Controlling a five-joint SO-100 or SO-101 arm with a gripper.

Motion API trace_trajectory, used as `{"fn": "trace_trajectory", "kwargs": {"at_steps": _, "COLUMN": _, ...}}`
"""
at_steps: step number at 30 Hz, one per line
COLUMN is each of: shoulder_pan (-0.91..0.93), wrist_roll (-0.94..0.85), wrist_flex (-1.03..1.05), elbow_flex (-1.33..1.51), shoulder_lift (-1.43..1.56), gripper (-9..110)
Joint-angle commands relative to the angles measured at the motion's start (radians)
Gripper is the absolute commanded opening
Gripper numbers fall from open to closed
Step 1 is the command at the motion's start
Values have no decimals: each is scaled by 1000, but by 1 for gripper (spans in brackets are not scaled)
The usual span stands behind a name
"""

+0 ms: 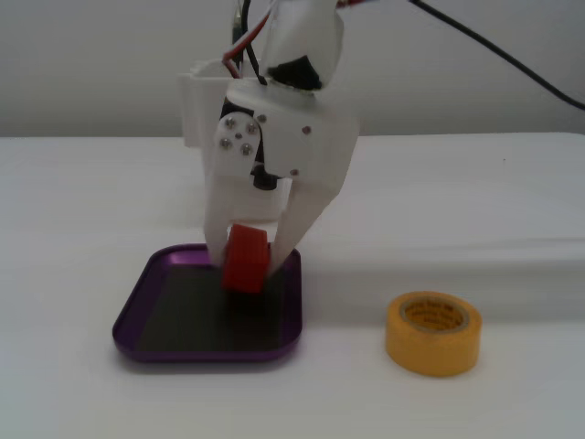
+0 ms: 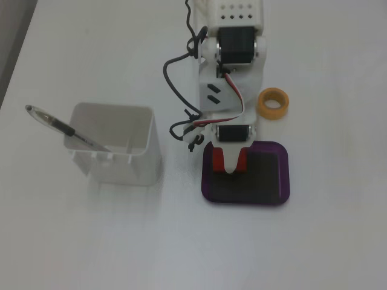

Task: Remove the cube from the box.

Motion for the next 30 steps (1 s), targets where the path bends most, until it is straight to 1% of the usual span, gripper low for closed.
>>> {"fn": "trace_trajectory", "kwargs": {"at_steps": 1, "shoulder_pan": -9, "wrist_roll": 3, "wrist_flex": 95, "elbow_flex": -81, "shoulder_lift": 170, "gripper": -1}}
{"fn": "trace_trajectory", "kwargs": {"at_steps": 9, "shoulder_pan": -5, "wrist_roll": 5, "wrist_flex": 350, "elbow_flex": -63, "shoulder_lift": 492, "gripper": -1}}
{"fn": "trace_trajectory", "kwargs": {"at_steps": 12, "shoulder_pan": 5, "wrist_roll": -6, "wrist_flex": 393, "elbow_flex": 61, "shoulder_lift": 614, "gripper": -1}}
{"fn": "trace_trajectory", "kwargs": {"at_steps": 15, "shoulder_pan": 6, "wrist_roll": -8, "wrist_flex": 374, "elbow_flex": 270, "shoulder_lift": 715, "gripper": -1}}
{"fn": "trace_trajectory", "kwargs": {"at_steps": 22, "shoulder_pan": 9, "wrist_roll": -31, "wrist_flex": 23, "elbow_flex": 808, "shoulder_lift": 910, "gripper": -1}}
{"fn": "trace_trajectory", "kwargs": {"at_steps": 26, "shoulder_pan": 14, "wrist_roll": -72, "wrist_flex": -190, "elbow_flex": 1005, "shoulder_lift": 946, "gripper": -1}}
{"fn": "trace_trajectory", "kwargs": {"at_steps": 30, "shoulder_pan": 92, "wrist_roll": -74, "wrist_flex": -342, "elbow_flex": 1103, "shoulder_lift": 911, "gripper": -1}}
